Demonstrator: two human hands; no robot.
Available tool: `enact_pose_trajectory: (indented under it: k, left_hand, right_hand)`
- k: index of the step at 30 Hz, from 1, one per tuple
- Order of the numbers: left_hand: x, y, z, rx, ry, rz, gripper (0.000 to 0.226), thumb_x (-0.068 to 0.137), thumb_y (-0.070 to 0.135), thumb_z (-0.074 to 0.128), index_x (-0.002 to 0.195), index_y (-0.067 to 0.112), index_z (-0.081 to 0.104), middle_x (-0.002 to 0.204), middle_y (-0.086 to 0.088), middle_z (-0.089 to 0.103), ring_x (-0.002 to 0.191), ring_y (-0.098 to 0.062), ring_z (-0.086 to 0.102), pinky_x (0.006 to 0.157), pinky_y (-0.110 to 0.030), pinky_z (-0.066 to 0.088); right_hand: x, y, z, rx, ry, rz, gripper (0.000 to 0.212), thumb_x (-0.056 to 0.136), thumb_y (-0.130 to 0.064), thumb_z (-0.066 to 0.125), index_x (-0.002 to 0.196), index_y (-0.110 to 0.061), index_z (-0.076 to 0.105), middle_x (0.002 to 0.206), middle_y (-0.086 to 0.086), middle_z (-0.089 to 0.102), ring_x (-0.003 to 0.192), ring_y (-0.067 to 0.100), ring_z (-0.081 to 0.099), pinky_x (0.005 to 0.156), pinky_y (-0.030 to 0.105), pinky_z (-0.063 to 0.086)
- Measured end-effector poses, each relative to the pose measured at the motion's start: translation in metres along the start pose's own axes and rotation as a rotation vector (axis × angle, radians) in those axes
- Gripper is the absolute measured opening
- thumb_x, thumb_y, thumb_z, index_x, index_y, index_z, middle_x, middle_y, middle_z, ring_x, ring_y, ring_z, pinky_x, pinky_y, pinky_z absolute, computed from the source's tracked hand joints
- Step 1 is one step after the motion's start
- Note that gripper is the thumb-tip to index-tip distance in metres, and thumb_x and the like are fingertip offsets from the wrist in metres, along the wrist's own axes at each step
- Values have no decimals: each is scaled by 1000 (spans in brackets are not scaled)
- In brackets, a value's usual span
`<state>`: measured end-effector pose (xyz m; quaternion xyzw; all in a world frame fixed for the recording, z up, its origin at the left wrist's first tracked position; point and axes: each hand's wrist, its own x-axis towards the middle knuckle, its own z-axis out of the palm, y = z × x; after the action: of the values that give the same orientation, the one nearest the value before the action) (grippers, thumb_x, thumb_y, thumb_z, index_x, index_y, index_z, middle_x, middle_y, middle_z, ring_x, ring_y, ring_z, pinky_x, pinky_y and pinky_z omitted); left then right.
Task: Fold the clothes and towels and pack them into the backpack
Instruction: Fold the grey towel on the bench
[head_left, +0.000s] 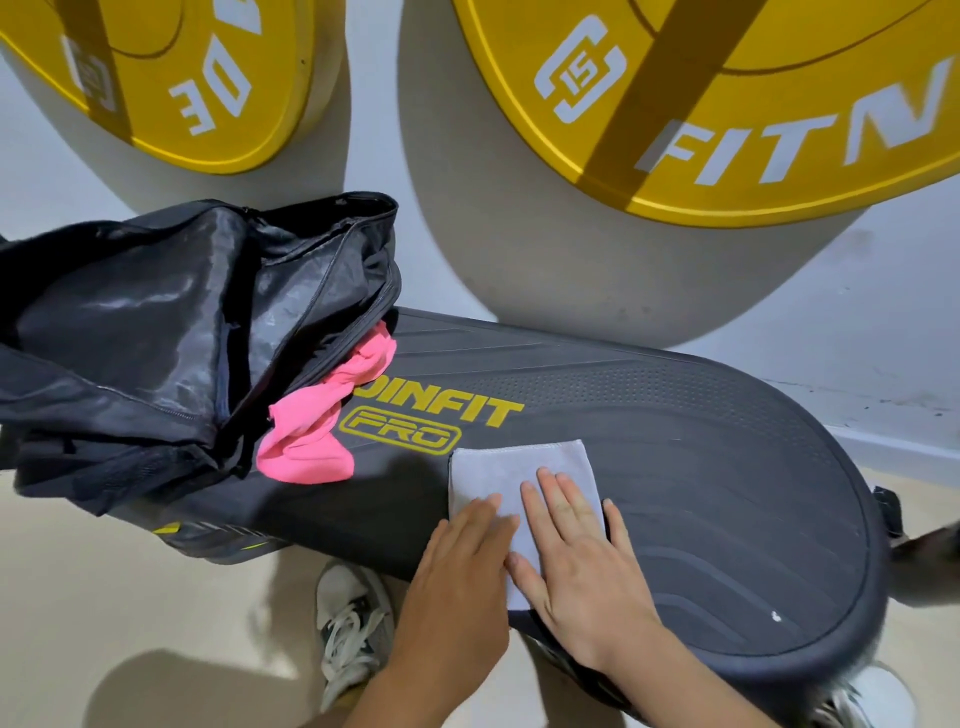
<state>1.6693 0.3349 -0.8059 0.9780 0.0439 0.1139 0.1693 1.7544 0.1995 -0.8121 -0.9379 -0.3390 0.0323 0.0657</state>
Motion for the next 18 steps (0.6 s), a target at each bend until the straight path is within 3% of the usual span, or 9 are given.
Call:
enact_pose_trajectory:
  k: [2, 4, 6, 10, 14, 16, 18]
  left_hand:
    - [-13, 1, -2, 11, -21, 60, 54, 78, 35, 49, 130, 19, 46, 136, -1, 54, 126, -15, 48, 105, -32, 33]
    - [-22, -1, -1, 86, -142, 63, 78, 66, 51, 59, 133, 15, 42, 137, -2, 54, 126, -14, 44, 103, -30, 31]
    - [-25, -3, 5, 139, -211, 49, 91, 56, 51, 69, 133, 12, 41, 136, -2, 55, 126, -13, 40, 101, -29, 30]
    - [-18, -10, 5, 192, -98, 110, 60, 72, 40, 53, 125, 14, 45, 125, -1, 64, 117, -15, 57, 100, -33, 30]
    - [-4, -18, 4, 237, -48, 214, 42, 75, 25, 43, 114, 14, 55, 111, -1, 70, 98, -14, 67, 99, -31, 32]
    - [4, -19, -1, 243, -10, 251, 35, 73, 24, 45, 103, 16, 61, 97, 2, 72, 86, -12, 69, 93, -29, 37]
    - [18, -13, -17, 237, -81, 253, 20, 68, 22, 56, 84, 21, 69, 79, 6, 70, 71, -12, 67, 80, -24, 45]
  right_hand:
    - [0, 0, -1, -13, 0, 1, 68, 98, -55, 11, 140, -17, 48, 149, 3, 42, 137, 18, 39, 102, 47, 23]
    - [1, 0, -3, -11, 22, -7, 68, 99, -52, 9, 137, -15, 52, 146, 5, 47, 133, 20, 45, 101, 49, 23]
    - [0, 1, -7, -14, 75, -72, 64, 100, -46, 12, 131, -13, 58, 138, 9, 54, 127, 24, 53, 101, 50, 28]
    - [-14, 7, -16, -95, 116, -363, 60, 81, -45, 37, 116, -9, 69, 123, 16, 64, 110, 28, 65, 88, 40, 55]
    - [-21, 9, -12, -98, 40, -415, 65, 66, -44, 69, 120, -10, 66, 127, 14, 62, 113, 28, 63, 84, 35, 57]
    - [-12, 14, -16, -21, 48, -398, 64, 59, -42, 75, 117, -17, 68, 123, 5, 66, 110, 20, 65, 81, 29, 57]
    - [-3, 17, -28, 34, 46, -346, 59, 51, -30, 79, 109, -24, 70, 116, -3, 69, 103, 13, 68, 75, 23, 57]
